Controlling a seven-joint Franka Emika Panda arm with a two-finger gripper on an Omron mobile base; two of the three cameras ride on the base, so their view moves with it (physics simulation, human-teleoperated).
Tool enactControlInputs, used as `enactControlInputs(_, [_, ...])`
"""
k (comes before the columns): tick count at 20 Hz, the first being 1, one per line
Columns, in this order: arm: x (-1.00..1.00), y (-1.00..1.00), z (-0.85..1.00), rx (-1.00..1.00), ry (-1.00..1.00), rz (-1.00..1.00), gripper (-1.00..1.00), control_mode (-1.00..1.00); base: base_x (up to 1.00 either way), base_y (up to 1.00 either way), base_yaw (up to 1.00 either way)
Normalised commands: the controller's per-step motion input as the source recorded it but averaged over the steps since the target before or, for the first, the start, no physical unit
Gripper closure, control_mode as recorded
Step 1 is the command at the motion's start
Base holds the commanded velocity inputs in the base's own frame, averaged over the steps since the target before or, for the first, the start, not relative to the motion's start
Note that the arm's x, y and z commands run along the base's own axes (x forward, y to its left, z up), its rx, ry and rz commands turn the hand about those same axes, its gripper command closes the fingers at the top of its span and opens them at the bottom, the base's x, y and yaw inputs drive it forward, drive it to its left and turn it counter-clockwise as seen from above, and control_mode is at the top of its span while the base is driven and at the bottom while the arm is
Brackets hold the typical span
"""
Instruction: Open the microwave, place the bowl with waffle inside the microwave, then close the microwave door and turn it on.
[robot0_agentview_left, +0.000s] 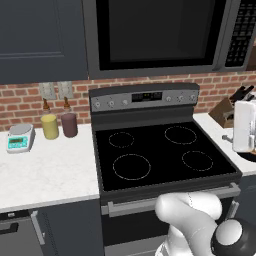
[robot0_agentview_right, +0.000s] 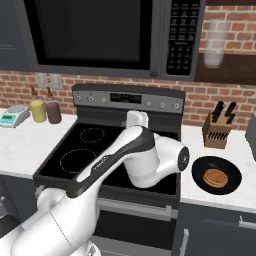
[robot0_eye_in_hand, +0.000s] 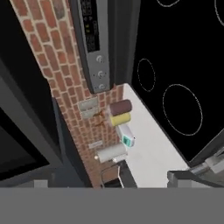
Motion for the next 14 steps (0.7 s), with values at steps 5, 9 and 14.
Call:
enactControlInputs(5, [0.00,-0.42,0.48,0.41,0.00,-0.19,-1.00,-1.00,0.00,0.00,0.00])
enactControlInputs(9, [0.06,-0.67,0.65,0.50,0.00,-0.22,-1.00,-1.00,0.00,0.00,0.00])
enactControlInputs(14, [0.36,-0.27,0.58,0.40,-0.01,-0.20,-1.00,-1.00,0.00,0.00,0.00])
